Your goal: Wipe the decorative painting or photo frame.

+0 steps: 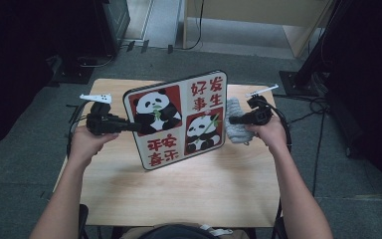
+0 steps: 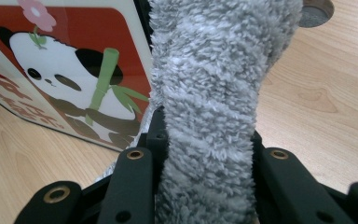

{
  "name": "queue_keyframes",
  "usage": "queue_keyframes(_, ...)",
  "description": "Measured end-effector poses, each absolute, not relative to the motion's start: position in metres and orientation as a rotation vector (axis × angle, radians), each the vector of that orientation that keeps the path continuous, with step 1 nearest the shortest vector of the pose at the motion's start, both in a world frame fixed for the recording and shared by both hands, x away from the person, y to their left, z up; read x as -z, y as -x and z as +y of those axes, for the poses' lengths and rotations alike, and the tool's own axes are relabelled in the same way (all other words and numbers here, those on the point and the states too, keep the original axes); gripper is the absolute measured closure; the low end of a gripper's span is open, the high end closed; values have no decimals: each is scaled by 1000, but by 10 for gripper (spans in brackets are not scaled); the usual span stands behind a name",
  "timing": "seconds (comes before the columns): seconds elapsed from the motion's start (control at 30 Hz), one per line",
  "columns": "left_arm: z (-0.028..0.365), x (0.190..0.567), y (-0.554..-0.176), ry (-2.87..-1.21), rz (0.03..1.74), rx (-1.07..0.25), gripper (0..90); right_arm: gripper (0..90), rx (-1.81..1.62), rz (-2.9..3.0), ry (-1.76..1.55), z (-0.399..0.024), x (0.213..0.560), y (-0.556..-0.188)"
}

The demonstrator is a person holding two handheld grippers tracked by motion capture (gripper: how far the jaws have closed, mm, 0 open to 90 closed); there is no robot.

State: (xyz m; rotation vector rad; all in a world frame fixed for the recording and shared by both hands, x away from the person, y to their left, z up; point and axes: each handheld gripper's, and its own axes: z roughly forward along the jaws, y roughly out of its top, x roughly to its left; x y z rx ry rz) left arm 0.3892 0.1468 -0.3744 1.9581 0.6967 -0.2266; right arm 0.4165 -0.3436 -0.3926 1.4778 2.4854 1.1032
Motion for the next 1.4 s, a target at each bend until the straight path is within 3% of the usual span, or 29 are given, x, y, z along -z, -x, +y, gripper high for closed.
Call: queue_keyframes(1.4, 147, 375, -386, -1955, 706, 210, 758, 680, -1083, 2467, -1539, -359, 460, -402)
